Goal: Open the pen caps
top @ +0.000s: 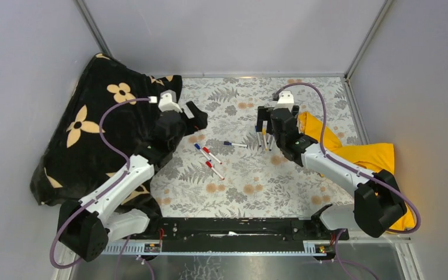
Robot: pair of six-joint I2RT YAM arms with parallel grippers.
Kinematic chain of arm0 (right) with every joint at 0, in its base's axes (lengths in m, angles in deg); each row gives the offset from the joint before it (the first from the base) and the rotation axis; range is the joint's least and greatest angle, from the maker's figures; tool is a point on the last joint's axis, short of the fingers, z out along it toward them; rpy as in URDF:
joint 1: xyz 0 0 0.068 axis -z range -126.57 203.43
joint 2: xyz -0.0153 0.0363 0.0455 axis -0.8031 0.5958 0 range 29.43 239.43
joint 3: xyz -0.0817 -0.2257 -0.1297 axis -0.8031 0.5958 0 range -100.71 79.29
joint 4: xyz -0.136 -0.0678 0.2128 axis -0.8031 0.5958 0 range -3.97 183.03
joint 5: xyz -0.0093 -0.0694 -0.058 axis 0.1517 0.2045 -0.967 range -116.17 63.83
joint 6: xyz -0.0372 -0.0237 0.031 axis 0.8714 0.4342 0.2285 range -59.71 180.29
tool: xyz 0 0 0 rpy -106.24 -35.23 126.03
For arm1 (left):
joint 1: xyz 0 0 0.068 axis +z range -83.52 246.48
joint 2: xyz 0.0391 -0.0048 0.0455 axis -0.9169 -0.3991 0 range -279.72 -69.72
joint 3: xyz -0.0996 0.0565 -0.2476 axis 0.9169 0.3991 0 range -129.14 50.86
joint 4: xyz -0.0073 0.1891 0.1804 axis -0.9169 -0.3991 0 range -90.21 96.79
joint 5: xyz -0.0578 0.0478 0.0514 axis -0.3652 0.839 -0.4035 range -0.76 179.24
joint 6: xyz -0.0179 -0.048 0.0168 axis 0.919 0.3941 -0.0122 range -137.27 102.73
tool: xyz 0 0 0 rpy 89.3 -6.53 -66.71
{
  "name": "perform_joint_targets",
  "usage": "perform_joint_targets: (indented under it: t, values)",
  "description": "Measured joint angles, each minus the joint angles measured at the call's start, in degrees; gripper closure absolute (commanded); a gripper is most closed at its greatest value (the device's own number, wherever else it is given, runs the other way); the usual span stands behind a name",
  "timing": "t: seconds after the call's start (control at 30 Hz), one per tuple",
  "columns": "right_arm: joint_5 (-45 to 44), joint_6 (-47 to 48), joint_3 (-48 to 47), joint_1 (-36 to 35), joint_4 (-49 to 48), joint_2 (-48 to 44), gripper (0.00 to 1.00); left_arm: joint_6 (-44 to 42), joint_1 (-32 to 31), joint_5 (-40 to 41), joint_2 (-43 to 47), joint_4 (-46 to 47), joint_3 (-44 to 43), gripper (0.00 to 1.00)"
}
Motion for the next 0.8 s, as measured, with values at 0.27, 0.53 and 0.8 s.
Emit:
perform_joint_targets:
  t: [0.27,0.53,0.8]
  values:
    - [4.83,5.53,-0.20,-3.08,1.20,0.02,0.13,7.72,-4.07,5.46,-0.46,-10.49,0.83,0.01]
    - [19.76,12.55,-4.74,-3.15,5.51,4.52,0.29,15.43,-4.07,5.86,-0.15,-12.24,4.35,0.01]
    - [28.44,17.40,-8.63,-4.35,9.01,13.27,0.30,21.86,-4.07,4.15,0.35,-12.68,4.52,0.01]
